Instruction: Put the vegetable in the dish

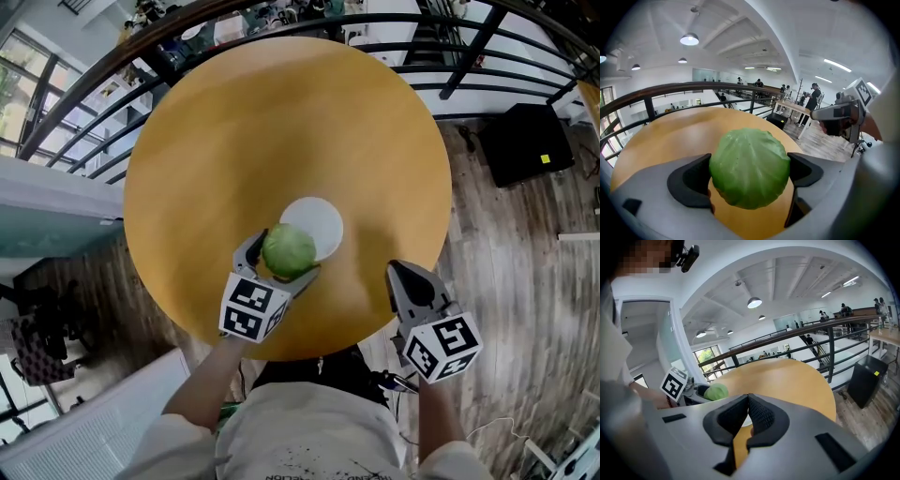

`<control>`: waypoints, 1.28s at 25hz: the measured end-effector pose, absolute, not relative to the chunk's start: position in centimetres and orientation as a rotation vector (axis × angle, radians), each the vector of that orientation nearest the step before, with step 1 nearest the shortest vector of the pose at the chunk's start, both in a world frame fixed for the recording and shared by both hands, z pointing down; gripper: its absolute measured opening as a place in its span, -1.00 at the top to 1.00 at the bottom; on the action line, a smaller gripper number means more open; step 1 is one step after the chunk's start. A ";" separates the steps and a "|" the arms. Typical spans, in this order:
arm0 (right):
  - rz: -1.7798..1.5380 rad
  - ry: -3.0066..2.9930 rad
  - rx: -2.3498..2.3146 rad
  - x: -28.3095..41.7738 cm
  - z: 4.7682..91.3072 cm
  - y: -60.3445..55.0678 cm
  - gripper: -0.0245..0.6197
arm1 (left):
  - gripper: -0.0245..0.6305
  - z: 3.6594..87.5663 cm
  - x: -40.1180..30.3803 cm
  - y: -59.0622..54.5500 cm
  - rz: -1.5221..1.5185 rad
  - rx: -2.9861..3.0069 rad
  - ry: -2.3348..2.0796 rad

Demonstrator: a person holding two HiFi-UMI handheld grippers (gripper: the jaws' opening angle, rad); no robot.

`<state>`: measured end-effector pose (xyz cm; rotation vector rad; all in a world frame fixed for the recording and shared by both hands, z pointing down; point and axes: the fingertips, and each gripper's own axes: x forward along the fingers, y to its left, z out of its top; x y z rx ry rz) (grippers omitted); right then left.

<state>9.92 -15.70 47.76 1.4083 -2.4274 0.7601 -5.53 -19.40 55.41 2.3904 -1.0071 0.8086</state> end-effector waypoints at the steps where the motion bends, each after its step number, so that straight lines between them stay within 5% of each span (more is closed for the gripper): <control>1: 0.772 -2.421 1.409 9.9 48.0 -15.7 0.85 | -0.58 56.0 -5.5 -19.8 0.826 2.386 -1.001; 32: 0.964 -2.318 1.443 12.2 54.8 -15.5 0.85 | -0.58 69.3 -2.5 -24.9 1.216 2.223 -0.830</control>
